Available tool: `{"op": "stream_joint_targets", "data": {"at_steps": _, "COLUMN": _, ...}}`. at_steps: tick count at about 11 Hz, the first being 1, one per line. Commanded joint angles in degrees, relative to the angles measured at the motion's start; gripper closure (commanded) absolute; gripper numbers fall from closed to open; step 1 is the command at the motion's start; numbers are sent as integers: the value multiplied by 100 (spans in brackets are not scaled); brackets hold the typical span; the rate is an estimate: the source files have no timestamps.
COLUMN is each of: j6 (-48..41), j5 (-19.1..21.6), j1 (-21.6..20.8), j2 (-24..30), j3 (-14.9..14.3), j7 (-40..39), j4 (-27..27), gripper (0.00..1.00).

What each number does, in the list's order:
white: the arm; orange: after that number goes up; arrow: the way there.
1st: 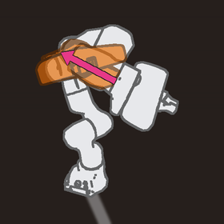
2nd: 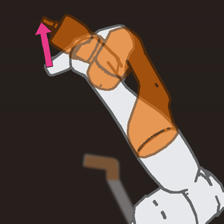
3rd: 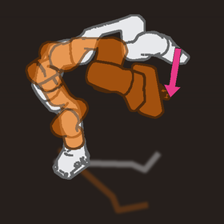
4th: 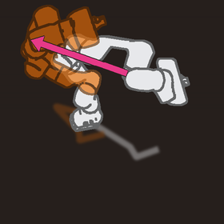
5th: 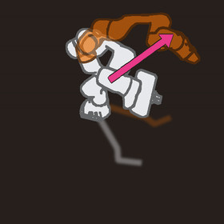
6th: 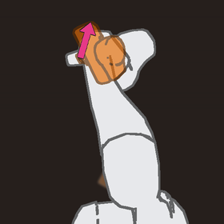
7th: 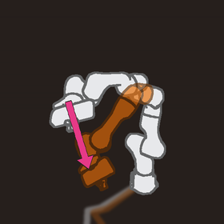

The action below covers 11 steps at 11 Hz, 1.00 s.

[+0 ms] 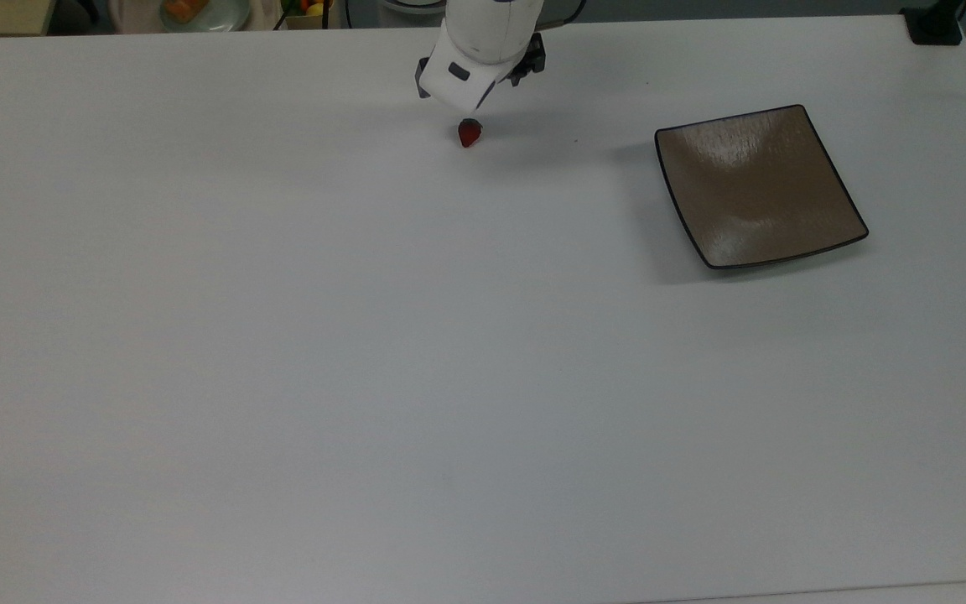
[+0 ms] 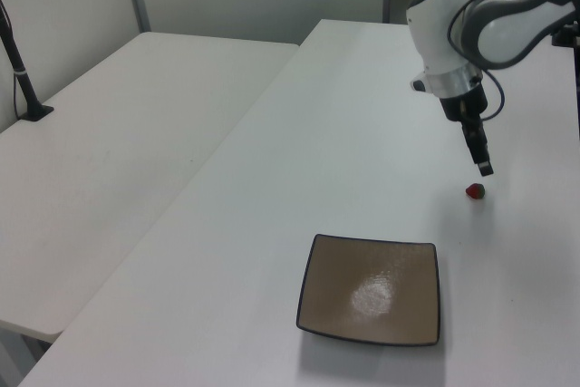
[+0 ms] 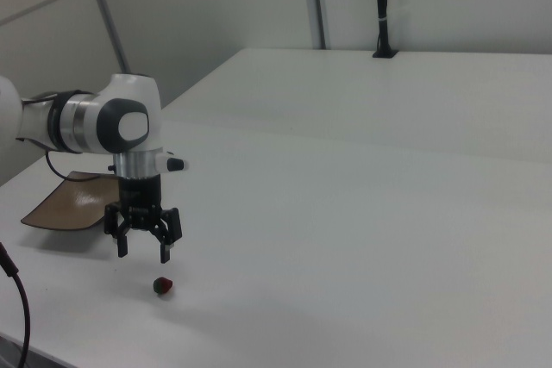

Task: Strawberries on a ceramic plate
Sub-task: 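Lower the open gripper down over the red strawberry, then close the gripper around the red strawberry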

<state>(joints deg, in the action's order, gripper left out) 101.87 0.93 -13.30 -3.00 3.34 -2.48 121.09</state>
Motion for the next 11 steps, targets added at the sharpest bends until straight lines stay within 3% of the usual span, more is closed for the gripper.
{"op": "stream_joint_targets", "data": {"at_steps": 1, "j6": 420, "j5": -58, "j1": -24, "j2": 133, "j3": 9, "j7": 248, "j4": 328, "gripper": 0}}
{"op": "stream_joint_targets", "data": {"at_steps": 7, "j6": 1966, "j5": -67, "j1": -23, "j2": 125, "j3": 9, "j7": 441, "j4": 995, "gripper": 3}}
{"op": "stream_joint_targets", "data": {"at_steps": 11, "j6": 2074, "j5": -189, "j1": -41, "j2": 133, "j3": 9, "j7": 442, "j4": 1180, "gripper": 9}}
